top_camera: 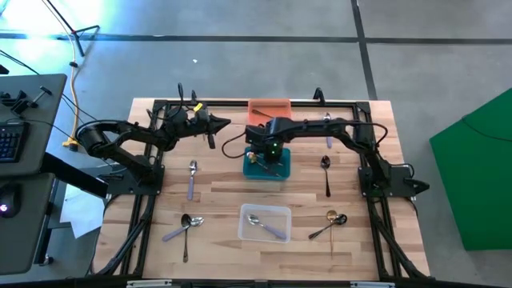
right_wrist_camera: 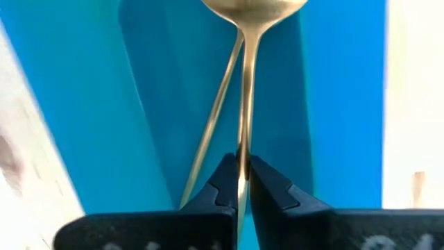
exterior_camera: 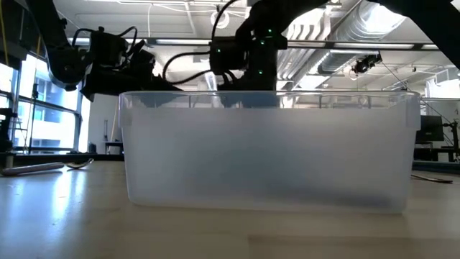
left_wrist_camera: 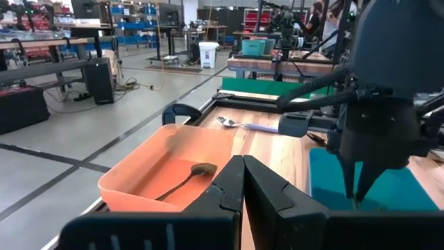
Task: Sort silverware by color (type)
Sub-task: Put the gold spoon into the dark green bin, then put the black spoon into the orange bin
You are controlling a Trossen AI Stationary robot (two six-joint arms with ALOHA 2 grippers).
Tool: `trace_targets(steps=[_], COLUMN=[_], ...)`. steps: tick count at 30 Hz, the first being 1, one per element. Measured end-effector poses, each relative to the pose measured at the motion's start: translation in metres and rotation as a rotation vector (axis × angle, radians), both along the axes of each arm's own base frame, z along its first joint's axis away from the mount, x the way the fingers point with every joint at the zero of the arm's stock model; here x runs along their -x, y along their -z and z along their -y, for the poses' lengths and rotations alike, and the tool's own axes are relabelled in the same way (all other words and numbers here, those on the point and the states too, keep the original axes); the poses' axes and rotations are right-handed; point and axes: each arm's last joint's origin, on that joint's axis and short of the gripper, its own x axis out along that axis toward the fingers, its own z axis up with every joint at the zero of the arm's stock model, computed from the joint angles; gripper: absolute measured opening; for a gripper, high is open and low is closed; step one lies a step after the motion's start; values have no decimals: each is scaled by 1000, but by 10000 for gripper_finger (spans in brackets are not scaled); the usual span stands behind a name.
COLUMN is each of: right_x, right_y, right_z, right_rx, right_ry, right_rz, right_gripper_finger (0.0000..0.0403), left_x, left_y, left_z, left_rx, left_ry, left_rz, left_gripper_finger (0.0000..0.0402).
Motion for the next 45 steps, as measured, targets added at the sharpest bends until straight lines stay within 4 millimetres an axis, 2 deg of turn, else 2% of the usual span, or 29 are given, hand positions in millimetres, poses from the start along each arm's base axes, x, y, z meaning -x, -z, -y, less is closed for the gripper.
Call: trace_targets(steps=[5, 12, 15, 18, 22, 25, 29, 32, 37, 40, 43, 45], right_x=[3, 2, 3, 4, 6, 8, 15, 28, 60, 80, 103, 120], right_y=[7, 7, -1, -17, -35, -43, -41, -35, -31, -40, -51, -54], right_z=[0, 0, 1, 2, -5, -19, -40, -58, -95, -122, -150, -166], right_rx=[4, 13, 49, 92, 139, 192, 221, 193, 113, 70, 23, 1], right_ry=[14, 5, -3, -9, 19, 34, 71, 126, 200, 195, 187, 206], right_rz=[-28, -20, -26, 4, 70, 124, 216, 298, 434, 497, 464, 370], right_gripper_finger=[14, 104, 124, 115, 62, 13, 12, 3, 1, 1, 1, 1], left_x=[0, 0, 0, 0, 0, 0, 0, 0, 0, 0, 0, 0], left_y=[0, 1, 1, 1, 1, 1, 1, 1, 1, 1, 1, 1], left_z=[0, 0, 0, 0, 0, 0, 0, 0, 0, 0, 0, 0], left_rx=[-1, 3, 5, 4, 5, 6, 4, 4, 4, 4, 4, 3], left_ry=[0, 0, 0, 0, 0, 1, 3, 4, 4, 4, 4, 4], left_rz=[0, -5, -7, -8, -9, -8, -8, -8, -8, -8, -8, -8], left_gripper_finger=[0, 0, 0, 0, 0, 0, 0, 0, 0, 0, 0, 0])
